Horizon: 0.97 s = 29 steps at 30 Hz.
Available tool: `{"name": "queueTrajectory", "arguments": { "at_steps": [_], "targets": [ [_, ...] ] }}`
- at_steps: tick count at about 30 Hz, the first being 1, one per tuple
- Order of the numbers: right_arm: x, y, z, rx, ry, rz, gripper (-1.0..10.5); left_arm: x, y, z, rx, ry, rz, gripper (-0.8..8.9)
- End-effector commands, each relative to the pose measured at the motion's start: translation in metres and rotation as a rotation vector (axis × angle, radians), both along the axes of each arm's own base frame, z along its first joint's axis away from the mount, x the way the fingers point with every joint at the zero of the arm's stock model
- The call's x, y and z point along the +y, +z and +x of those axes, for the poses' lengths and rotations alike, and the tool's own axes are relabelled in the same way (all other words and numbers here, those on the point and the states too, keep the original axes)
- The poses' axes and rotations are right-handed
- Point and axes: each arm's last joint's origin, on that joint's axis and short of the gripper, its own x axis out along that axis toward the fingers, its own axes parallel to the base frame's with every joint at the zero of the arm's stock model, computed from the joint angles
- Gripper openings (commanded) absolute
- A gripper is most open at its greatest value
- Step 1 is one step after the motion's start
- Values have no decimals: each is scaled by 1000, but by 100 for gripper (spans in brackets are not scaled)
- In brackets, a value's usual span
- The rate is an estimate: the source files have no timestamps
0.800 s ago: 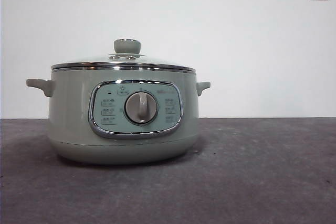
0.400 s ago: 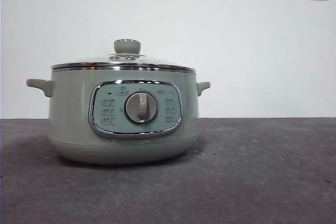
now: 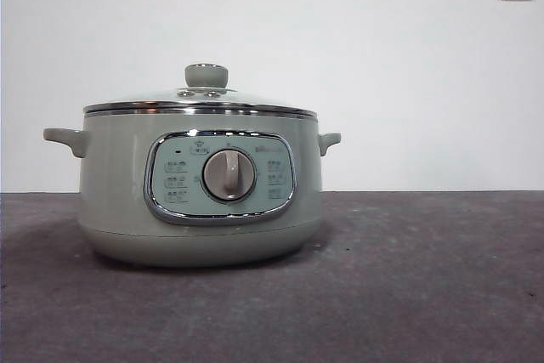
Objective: Pick up the egg,open the lid,put the egg in the pot,close the lid
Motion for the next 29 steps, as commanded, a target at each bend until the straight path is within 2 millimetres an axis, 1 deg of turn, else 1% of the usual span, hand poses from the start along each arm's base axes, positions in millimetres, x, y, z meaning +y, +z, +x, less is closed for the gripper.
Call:
{"name": "queueTrajectory", "arguments": {
  "at_steps": [1, 2, 3, 5, 6, 8, 9, 12, 15, 18, 21, 29],
  "targets": [
    [1, -1, 1, 4, -9, 2, 1, 4, -51, 13, 34, 86, 22, -4],
    [1, -1, 1, 4, -9, 2, 1, 5, -65, 14, 31, 99, 21, -4],
    [1, -1, 1, 4, -9, 2, 1, 5, -84, 14, 31, 107, 12, -4],
    [1, -1, 1, 4, -9, 2, 1, 6, -112, 16, 37, 112, -17, -4],
    [1, -1, 1, 4, -9, 2, 1, 6, -131, 16, 44, 114, -34, -4],
    [1, -1, 1, 4, -9, 2, 1, 6, -158, 18, 50, 117, -49, -4],
    [1, -1, 1, 4, -9, 2, 1, 6, -175, 19, 52, 120, -54, -4],
    [1, -1, 1, 4, -9, 2, 1, 7, -213, 21, 67, 146, -91, -4],
    [1, -1, 1, 4, -9, 2, 1, 7, -243, 21, 93, 179, -121, -4],
    [1, -1, 1, 4, -9, 2, 1, 9, -266, 20, 110, 220, -123, -4],
    [1, -1, 1, 4, -9, 2, 1, 9, -282, 20, 119, 229, -125, -4],
    [1, -1, 1, 4, -9, 2, 1, 10, -308, 23, 172, 286, -131, -4]
  ]
}}
